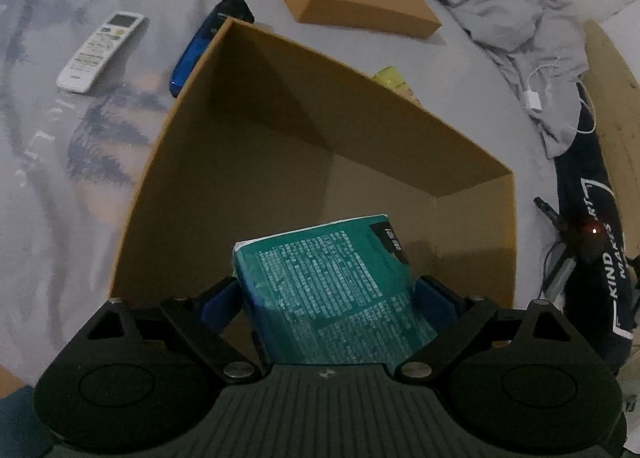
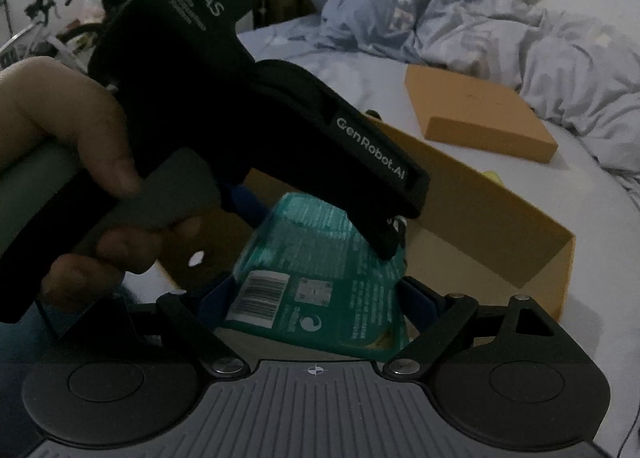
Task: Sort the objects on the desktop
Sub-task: 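Lower the tissue pack into the box beside the pink mouse, open left tool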
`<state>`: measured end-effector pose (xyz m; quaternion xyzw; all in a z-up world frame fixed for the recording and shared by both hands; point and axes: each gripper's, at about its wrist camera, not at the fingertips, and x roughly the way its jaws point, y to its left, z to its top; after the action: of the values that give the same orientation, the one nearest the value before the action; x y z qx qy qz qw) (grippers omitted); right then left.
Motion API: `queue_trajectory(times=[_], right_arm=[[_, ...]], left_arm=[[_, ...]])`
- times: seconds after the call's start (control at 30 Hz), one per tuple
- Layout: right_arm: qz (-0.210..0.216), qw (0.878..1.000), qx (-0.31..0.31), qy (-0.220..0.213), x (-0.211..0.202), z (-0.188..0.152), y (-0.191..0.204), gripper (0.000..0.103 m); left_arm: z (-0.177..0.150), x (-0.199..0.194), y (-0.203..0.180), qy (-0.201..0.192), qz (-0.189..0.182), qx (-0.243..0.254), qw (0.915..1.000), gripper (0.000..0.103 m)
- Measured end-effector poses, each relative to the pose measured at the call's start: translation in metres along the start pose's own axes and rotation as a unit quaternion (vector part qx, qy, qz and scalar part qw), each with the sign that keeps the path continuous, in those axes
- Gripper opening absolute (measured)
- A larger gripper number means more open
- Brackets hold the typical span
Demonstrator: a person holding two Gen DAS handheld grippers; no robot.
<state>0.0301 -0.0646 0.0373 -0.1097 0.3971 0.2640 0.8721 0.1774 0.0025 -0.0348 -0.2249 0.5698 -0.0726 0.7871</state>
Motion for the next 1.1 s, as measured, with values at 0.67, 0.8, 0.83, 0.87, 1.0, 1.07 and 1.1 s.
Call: queue_trajectory(times=[0.67, 0.8, 0.83, 0.87, 1.0, 1.07, 1.1], right_arm=[[0.025, 0.997, 0.031, 0.059, 0.051, -0.017, -0.015, 0.04], [0.018, 0.998, 0.044, 0.049, 0.035, -0.024, -0.016, 0.04], [0.016, 0.998, 0.047, 0.045, 0.031, -0.024, -0.016, 0.04], [0.014, 0.998, 0.05, 0.042, 0.026, -0.025, -0.016, 0.04], [0.008, 0.997, 0.068, 0.023, 0.013, -0.027, -0.023, 0.043], [0.004, 0.997, 0.077, 0.012, 0.005, -0.03, -0.026, 0.043], [0.003, 0.997, 0.082, 0.005, -0.001, -0.032, -0.027, 0.043]], left_arm=[[-0.03, 0.027, 0.033, 0.047, 0.009, -0.009, 0.9988, 0.075], [-0.045, 0.006, 0.031, 0.025, 0.008, 0.003, 0.9996, 0.075], [-0.048, 0.001, 0.031, 0.02, 0.008, 0.007, 0.9997, 0.075], [-0.053, -0.004, 0.031, 0.016, 0.008, 0.009, 0.9998, 0.075], [-0.07, -0.021, 0.03, 0.001, 0.002, 0.017, 0.9999, 0.075], [-0.079, -0.032, 0.03, -0.006, 0.001, 0.022, 0.9997, 0.075], [-0.083, -0.037, 0.03, -0.011, 0.003, 0.025, 0.9996, 0.075]])
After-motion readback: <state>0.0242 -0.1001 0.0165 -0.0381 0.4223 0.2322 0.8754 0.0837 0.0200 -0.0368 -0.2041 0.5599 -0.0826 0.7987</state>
